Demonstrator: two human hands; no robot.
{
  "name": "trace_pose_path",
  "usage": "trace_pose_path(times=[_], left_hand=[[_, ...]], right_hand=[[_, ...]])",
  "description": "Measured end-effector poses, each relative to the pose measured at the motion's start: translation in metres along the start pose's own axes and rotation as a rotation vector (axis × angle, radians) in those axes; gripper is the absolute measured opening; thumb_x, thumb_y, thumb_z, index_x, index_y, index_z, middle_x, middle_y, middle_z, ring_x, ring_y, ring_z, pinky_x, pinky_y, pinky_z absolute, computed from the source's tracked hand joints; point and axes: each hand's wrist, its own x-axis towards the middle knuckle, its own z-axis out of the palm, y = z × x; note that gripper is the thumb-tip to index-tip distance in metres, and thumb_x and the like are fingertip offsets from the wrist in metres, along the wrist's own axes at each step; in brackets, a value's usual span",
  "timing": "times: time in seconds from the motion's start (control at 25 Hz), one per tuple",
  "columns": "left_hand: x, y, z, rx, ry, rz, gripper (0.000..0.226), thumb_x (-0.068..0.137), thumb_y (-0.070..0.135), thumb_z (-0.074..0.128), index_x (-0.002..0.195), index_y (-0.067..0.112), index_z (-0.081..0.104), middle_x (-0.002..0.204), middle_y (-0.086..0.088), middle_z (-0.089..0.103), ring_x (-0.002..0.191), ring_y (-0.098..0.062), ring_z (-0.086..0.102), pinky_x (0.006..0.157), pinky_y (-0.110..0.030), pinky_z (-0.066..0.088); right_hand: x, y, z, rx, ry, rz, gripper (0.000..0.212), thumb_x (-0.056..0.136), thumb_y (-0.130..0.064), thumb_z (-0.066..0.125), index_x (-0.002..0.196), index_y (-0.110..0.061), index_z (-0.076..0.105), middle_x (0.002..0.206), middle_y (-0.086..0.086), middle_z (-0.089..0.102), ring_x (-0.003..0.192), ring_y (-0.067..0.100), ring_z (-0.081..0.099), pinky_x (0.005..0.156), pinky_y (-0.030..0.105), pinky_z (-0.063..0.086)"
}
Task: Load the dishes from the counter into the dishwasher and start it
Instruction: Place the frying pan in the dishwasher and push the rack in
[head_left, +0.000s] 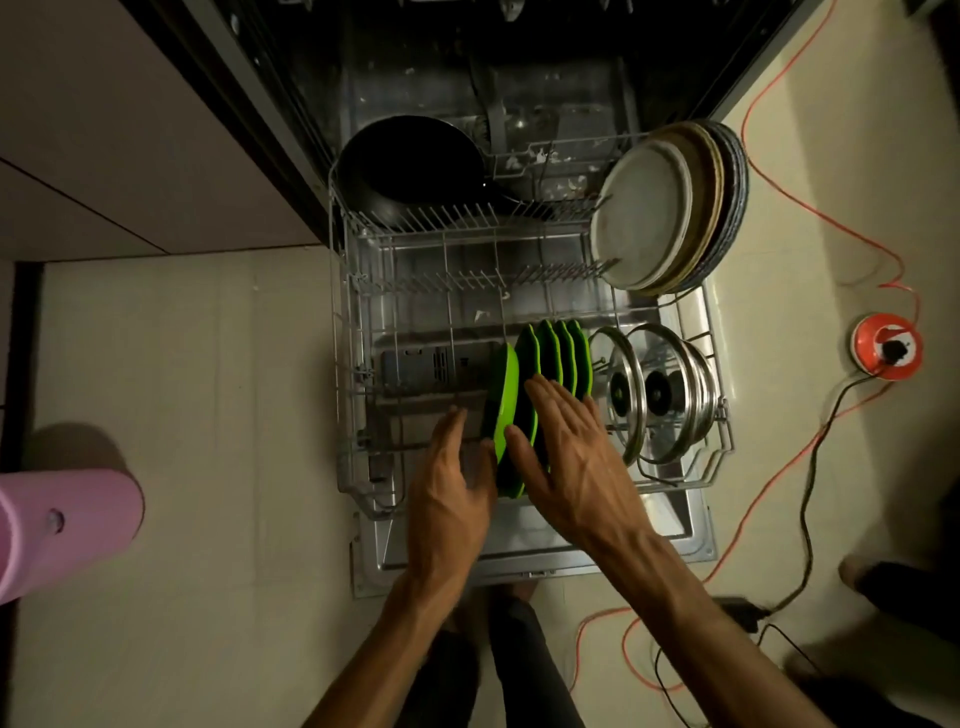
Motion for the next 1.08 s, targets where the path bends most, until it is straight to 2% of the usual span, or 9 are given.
trace_pose_path(times=[0.04,0.12,0.2,0.28,0.48,0.6,0.72,0.96,1.08], left_hand=[[-0.010,-0.004,0.002,-0.072,-0.024,-0.112,0.042,0.096,0.029,0.058,0.137,0.019,0.051,0.124,0.000,0.064,0.111,-0.014,0.062,0.089,-0.014,0.047],[-0.025,-0.013,0.009,-0.289,-0.063,-0.386,0.019,0.097,0.025,0.057,0.114,0.022,0.065,0.103,0.011,0.068,0.097,-0.011,0.065,0.074,-0.010,0.046],[-0.035,-0.025,0.017,-0.477,-0.062,-0.637,0.014,0.096,0.022,0.059,0.089,0.021,0.071,0.091,0.004,0.072,0.096,-0.018,0.067,0.082,-0.025,0.052],[-0.037,-0.034,0.025,-0.514,-0.088,-0.737,0.018,0.096,0.022,0.059,0.081,0.022,0.069,0.088,0.000,0.073,0.095,-0.020,0.069,0.090,-0.035,0.053],[-0.032,-0.035,0.052,-0.562,-0.105,-0.774,0.017,0.092,0.033,0.064,0.082,0.020,0.068,0.088,-0.004,0.073,0.089,-0.019,0.071,0.085,-0.035,0.057],[-0.031,-0.034,0.063,-0.595,-0.074,-0.795,0.021,0.093,0.036,0.061,0.084,0.018,0.066,0.086,-0.003,0.072,0.085,-0.016,0.071,0.076,-0.029,0.057],[-0.035,-0.031,0.070,-0.618,-0.021,-0.779,0.020,0.094,0.036,0.059,0.084,0.019,0.065,0.084,0.000,0.072,0.084,-0.016,0.071,0.078,-0.031,0.058],[-0.035,-0.038,0.079,-0.485,0.060,-0.673,0.017,0.089,0.035,0.064,0.079,0.021,0.066,0.075,0.003,0.073,0.076,-0.016,0.072,0.077,-0.037,0.058],[-0.026,-0.033,0.079,-0.394,0.062,-0.611,0.015,0.090,0.034,0.061,0.079,0.025,0.062,0.077,0.008,0.070,0.075,-0.010,0.070,0.071,-0.032,0.055]], right_hand=[[-0.011,0.001,0.007,0.051,0.049,0.033,0.067,0.097,-0.055,0.028,0.146,-0.010,0.040,0.147,0.007,0.047,0.138,0.020,0.040,0.117,0.039,0.028],[-0.029,0.005,0.021,0.168,0.167,0.122,0.043,0.100,-0.043,0.043,0.128,-0.013,0.057,0.119,0.003,0.064,0.112,0.018,0.057,0.093,0.030,0.047],[-0.043,0.007,0.032,0.291,0.246,0.241,0.022,0.099,-0.035,0.051,0.106,-0.019,0.062,0.097,-0.006,0.065,0.093,0.010,0.060,0.077,0.022,0.047],[-0.052,0.010,0.046,0.463,0.242,0.422,0.015,0.097,-0.035,0.054,0.095,-0.023,0.061,0.086,-0.013,0.065,0.084,0.007,0.062,0.071,0.020,0.048],[-0.049,0.026,0.074,0.873,0.121,0.744,0.029,0.098,-0.038,0.051,0.089,-0.013,0.064,0.085,0.005,0.071,0.082,0.020,0.070,0.077,0.037,0.058],[-0.046,0.031,0.077,0.952,0.143,0.790,0.031,0.098,-0.036,0.053,0.088,-0.009,0.065,0.085,0.007,0.071,0.081,0.021,0.070,0.076,0.037,0.059],[-0.050,0.038,0.077,1.063,0.093,0.866,0.025,0.097,-0.032,0.056,0.090,-0.010,0.063,0.086,0.007,0.070,0.079,0.019,0.069,0.067,0.027,0.058],[-0.041,0.051,0.074,1.179,0.069,0.830,0.021,0.097,-0.013,0.054,0.091,0.002,0.067,0.082,0.013,0.072,0.076,0.019,0.070,0.067,0.024,0.058],[-0.031,0.052,0.073,1.143,0.057,0.820,0.020,0.097,-0.012,0.054,0.092,0.002,0.067,0.082,0.012,0.072,0.074,0.016,0.070,0.065,0.024,0.058]])
